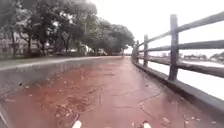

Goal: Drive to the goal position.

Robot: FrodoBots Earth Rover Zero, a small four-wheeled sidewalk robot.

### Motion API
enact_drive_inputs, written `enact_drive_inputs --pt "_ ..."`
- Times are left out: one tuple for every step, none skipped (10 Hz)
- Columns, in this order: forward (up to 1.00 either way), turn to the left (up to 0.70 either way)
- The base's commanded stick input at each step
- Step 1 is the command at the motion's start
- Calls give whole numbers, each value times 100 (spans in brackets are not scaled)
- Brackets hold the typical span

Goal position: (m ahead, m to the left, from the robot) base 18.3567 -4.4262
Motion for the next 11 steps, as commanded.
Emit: enact_drive_inputs --pt "50 0" --pt "50 0" --pt "50 0" --pt "50 0" --pt "50 0" --pt "50 0" --pt "50 0" --pt "50 0" --pt "50 0" --pt "50 0" --pt "50 0"
